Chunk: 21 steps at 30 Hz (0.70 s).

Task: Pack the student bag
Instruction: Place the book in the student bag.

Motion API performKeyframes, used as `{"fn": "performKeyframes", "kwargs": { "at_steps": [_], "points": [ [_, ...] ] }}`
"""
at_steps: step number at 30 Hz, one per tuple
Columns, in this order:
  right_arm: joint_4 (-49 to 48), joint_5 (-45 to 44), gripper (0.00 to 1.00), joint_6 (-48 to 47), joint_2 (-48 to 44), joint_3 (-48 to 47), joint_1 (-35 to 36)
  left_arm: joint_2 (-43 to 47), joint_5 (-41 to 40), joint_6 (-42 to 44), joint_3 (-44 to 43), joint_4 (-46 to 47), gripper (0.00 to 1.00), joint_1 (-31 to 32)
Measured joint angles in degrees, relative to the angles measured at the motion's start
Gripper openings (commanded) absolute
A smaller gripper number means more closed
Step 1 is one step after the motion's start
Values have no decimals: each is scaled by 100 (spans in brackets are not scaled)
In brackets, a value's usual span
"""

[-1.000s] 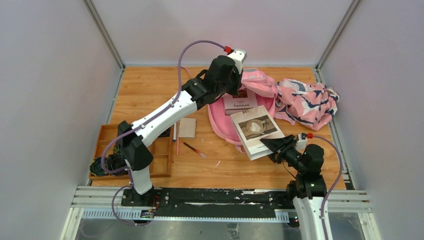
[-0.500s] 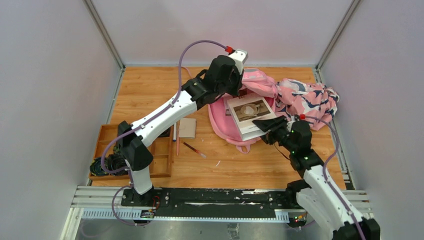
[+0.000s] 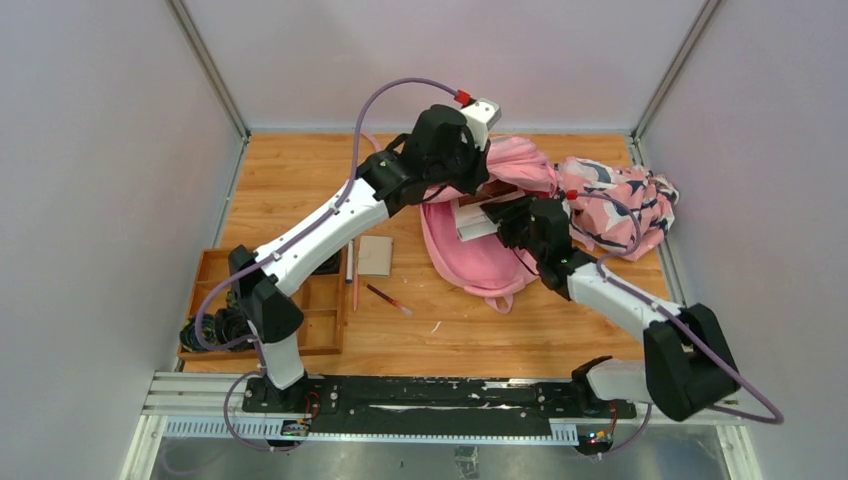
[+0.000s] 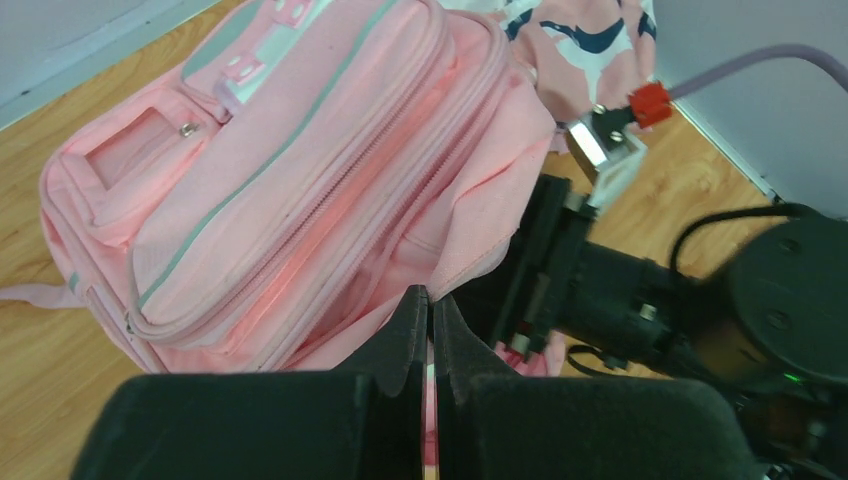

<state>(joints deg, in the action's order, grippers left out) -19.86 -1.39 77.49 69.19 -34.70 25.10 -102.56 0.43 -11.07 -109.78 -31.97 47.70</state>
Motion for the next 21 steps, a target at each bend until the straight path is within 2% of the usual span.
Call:
{"fn": "performKeyframes", "kwargs": {
  "at_steps": [7,12,14,18,21],
  "points": [
    [-437,-431,14,52,1346,-804,2,280,313,-2,212,105,0,-7],
    [-826,-459,30,219,2087,-1180,-48,538,568,-7,647,273,0,-28],
    [-846,-376,39,223,2199,-1274,-118,601,605,-13,780,372,0,-37],
    [-1012,24,74,208,2280,-1211,-348,772,603,-59,1099,592,0,-37],
    [-964,188,92,111,2247,-1003,-415,793,605,-149,1211,697,0,-39]
  ]
}}
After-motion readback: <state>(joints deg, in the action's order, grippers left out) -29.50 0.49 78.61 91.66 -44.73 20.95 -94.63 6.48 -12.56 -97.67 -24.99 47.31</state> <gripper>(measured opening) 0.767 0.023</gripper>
